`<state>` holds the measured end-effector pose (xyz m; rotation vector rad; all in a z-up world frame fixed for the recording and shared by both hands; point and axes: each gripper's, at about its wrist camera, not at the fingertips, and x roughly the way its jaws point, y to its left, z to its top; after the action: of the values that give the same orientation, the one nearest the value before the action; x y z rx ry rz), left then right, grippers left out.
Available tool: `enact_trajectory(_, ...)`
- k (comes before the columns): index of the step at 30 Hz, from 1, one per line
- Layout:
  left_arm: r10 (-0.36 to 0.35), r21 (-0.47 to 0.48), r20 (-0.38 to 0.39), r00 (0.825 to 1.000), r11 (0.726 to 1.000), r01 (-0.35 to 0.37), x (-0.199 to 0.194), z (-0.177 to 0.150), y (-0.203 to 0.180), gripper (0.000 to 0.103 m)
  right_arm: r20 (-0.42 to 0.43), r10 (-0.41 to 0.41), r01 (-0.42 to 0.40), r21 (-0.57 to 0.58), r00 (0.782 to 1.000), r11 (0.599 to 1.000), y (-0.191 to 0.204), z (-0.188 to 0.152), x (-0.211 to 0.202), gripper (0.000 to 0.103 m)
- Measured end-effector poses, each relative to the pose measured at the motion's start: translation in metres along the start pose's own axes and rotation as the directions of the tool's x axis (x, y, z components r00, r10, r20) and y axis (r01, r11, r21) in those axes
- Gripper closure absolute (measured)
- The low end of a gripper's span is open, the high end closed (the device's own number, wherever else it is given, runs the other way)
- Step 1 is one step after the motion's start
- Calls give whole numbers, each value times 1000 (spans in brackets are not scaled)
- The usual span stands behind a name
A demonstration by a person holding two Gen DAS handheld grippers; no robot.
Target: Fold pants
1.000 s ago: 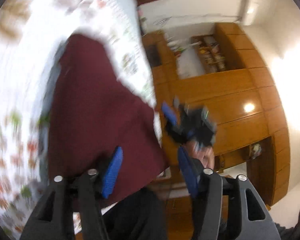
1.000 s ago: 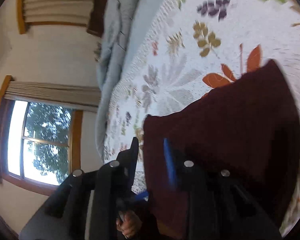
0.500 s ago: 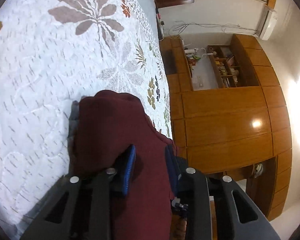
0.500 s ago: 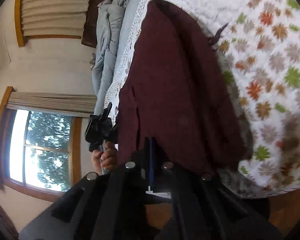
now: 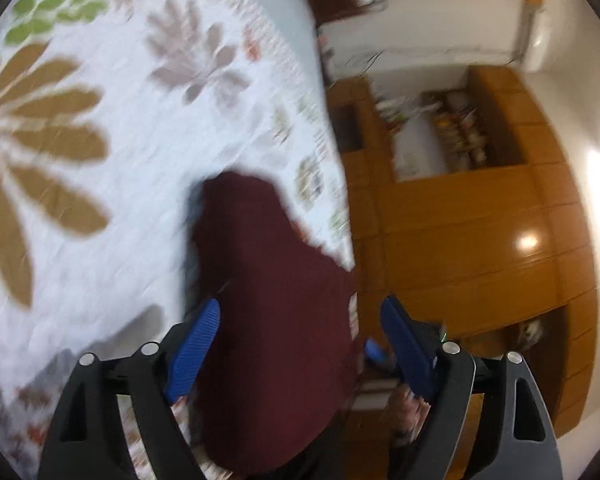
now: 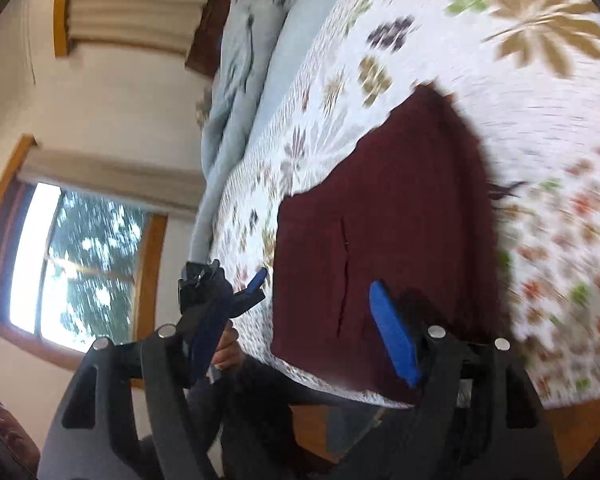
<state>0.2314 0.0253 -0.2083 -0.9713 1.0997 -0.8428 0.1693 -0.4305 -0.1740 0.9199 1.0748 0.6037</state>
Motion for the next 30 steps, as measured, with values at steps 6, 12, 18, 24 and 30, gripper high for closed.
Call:
enact_trajectory(6,113,75,-132,985,992,-104,8,-18,9,20,-86,-107,111,45,991,993,-37,14,3,66)
enact_trajectory(12,147,125,-198,969,984,-124,14,-6,5,20,-11,-174,174,22,985,984,-45,36,-56,8)
enact_trajectory(18,116,95,-240,964,991,-95,24,1,6,20,-220,-165,174,22,961,984,-68,40,-23,8)
enact_trajectory(24,128,72,-270,954,991,-113,45,7,7,20,-306,-135,143,2,942,990,-70,46,3,6)
enact_trajectory(30,121,52,-307,944,993,-110,57,7,4,15,-378,-169,161,-52,910,986,-63,46,12,8)
